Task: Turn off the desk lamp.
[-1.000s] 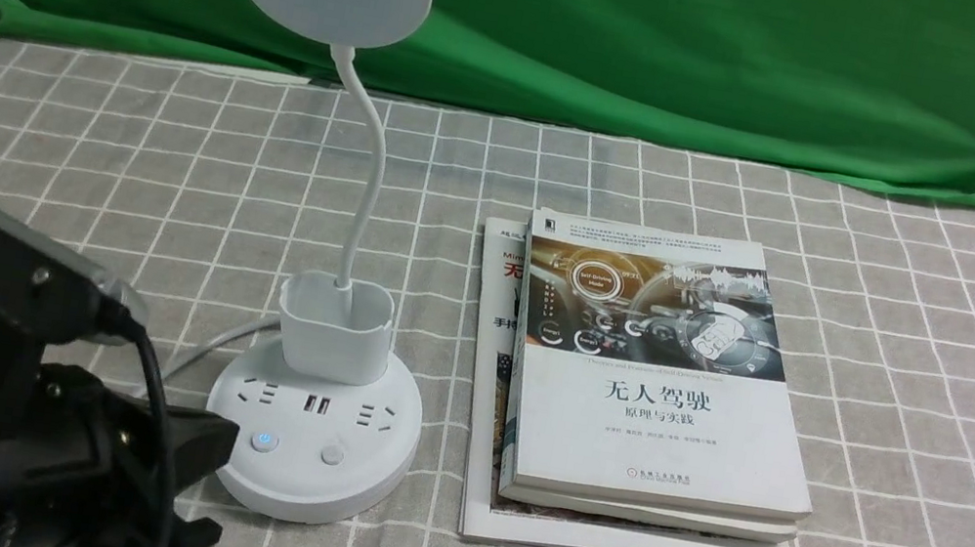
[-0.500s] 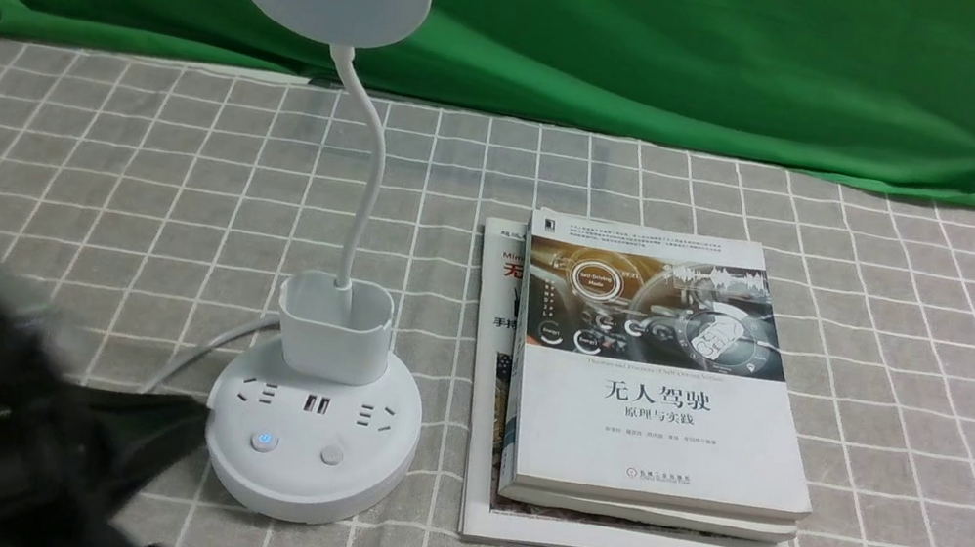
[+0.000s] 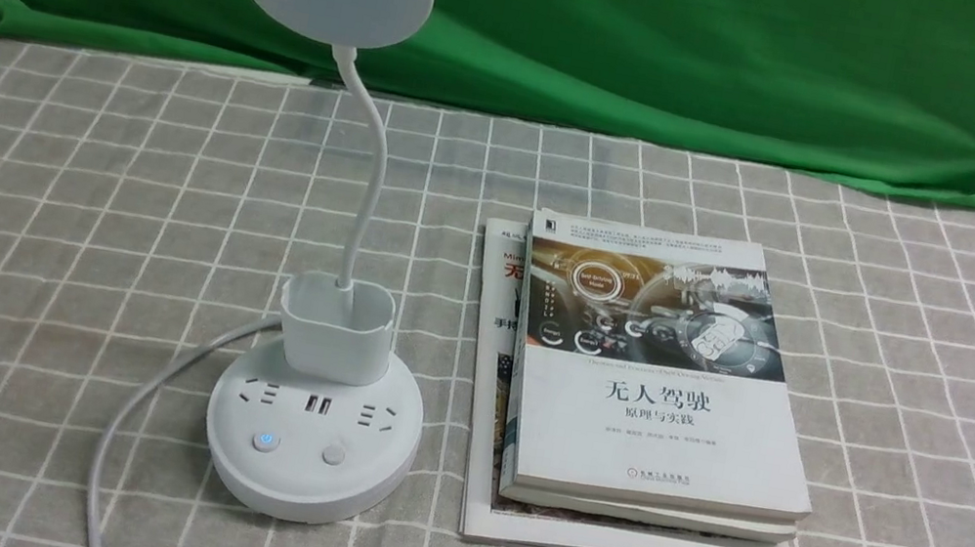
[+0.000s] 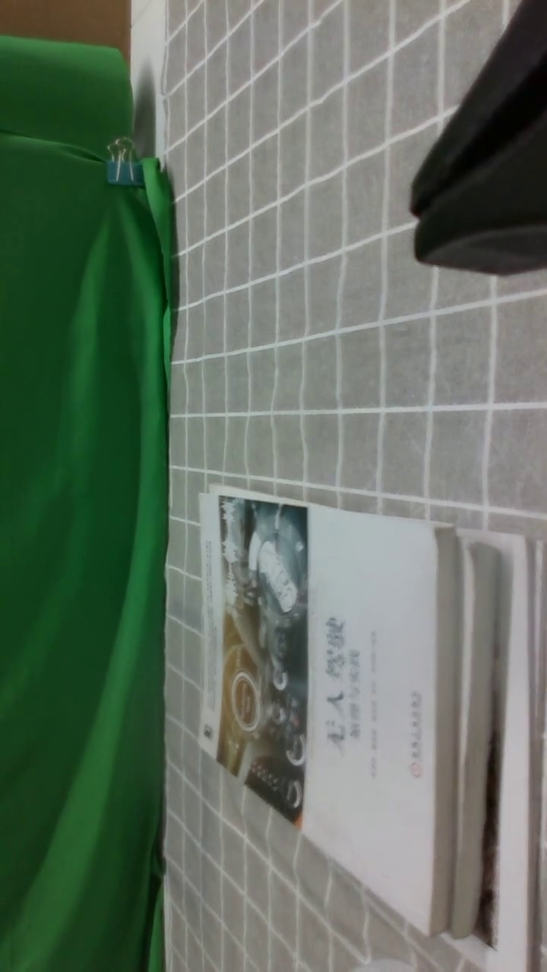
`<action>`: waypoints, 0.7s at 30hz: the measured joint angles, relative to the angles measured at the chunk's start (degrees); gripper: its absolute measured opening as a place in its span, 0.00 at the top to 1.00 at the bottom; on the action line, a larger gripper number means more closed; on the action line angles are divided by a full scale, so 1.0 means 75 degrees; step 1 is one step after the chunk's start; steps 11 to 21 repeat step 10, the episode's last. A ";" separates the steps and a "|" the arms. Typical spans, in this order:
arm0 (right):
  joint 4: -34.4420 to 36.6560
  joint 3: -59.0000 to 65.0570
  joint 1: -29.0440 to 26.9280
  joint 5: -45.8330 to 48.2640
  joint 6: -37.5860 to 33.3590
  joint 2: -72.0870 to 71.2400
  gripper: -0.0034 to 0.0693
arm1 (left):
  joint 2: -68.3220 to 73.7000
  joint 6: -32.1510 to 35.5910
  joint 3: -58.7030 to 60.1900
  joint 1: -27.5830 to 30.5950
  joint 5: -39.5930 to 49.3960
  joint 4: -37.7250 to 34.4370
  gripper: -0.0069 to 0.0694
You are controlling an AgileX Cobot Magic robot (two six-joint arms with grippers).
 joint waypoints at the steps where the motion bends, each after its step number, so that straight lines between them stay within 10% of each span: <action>1: 0.0000 0.0000 0.0000 0.0013 0.0000 0.0000 0.90 | -0.0008 -0.0059 0.0000 0.0040 0.0115 0.0000 0.88; 21: 0.0000 0.0000 0.0000 0.0028 0.0000 0.0000 0.90 | -0.0041 -0.0157 0.0028 0.0353 0.0703 0.0007 0.88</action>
